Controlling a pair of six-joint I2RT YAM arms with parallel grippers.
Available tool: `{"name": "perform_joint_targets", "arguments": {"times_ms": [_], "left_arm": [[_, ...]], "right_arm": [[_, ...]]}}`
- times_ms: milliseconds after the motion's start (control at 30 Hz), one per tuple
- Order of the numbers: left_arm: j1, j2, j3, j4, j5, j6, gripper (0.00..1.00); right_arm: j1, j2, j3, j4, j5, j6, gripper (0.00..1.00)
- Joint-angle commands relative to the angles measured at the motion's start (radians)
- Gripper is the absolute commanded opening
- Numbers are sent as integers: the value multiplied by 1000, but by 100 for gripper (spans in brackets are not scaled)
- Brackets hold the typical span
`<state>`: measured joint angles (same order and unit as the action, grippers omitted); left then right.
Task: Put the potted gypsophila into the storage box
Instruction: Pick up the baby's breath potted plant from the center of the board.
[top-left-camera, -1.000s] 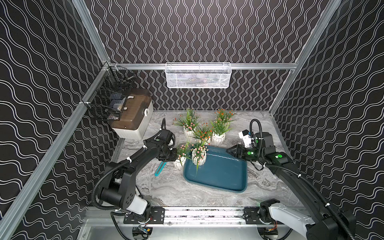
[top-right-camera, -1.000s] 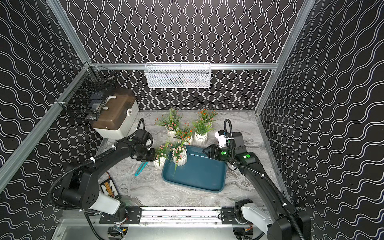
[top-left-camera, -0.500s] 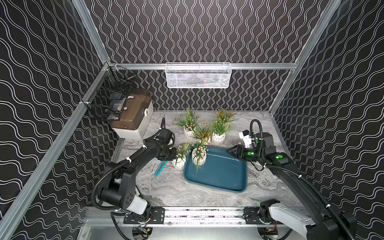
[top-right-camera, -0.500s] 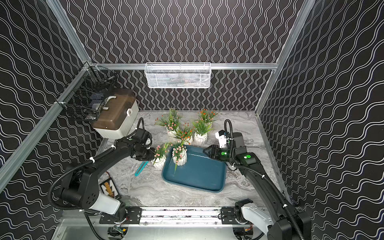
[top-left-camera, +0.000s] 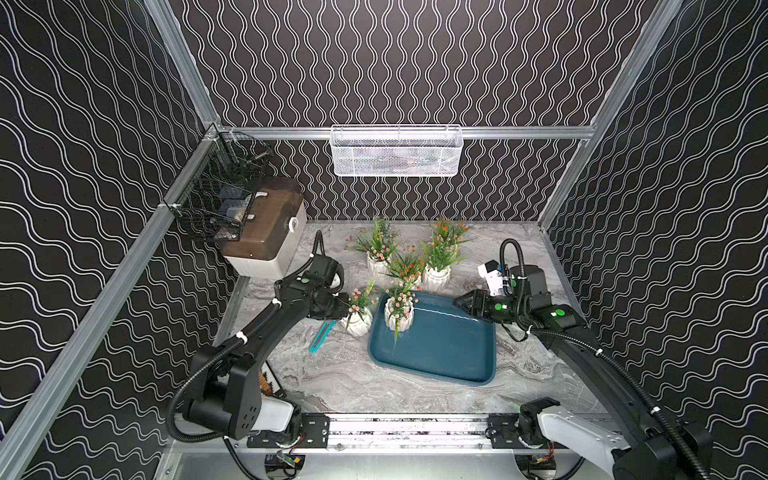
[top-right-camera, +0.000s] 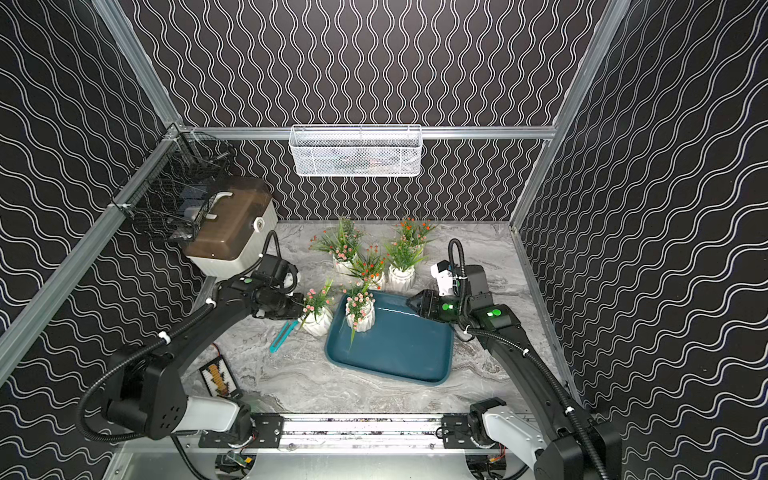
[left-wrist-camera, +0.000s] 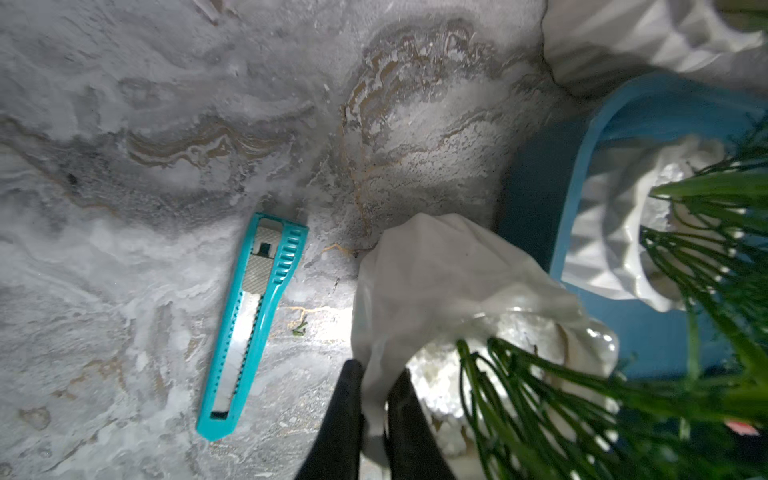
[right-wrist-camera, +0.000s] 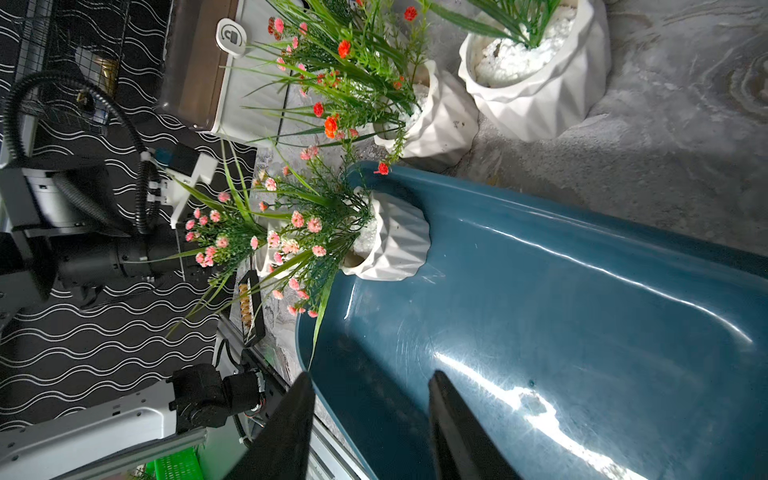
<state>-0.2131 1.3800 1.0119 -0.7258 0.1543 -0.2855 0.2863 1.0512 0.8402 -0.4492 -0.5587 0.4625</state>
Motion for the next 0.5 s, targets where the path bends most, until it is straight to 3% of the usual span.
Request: {"name": "perform_joint_targets", "arguments": {"times_ms": [0,233,467], "left_arm": [[14,-41,-6,5,11,16,0],[17,-131,1,4,18,5,0],[18,-159,171,-111,86,8,0]], "right_arm": [[1,0,0,7,5,-1,47],[1,0,3,2,12,-1,47],[-1,-14,6,-6,25,2,47]]}}
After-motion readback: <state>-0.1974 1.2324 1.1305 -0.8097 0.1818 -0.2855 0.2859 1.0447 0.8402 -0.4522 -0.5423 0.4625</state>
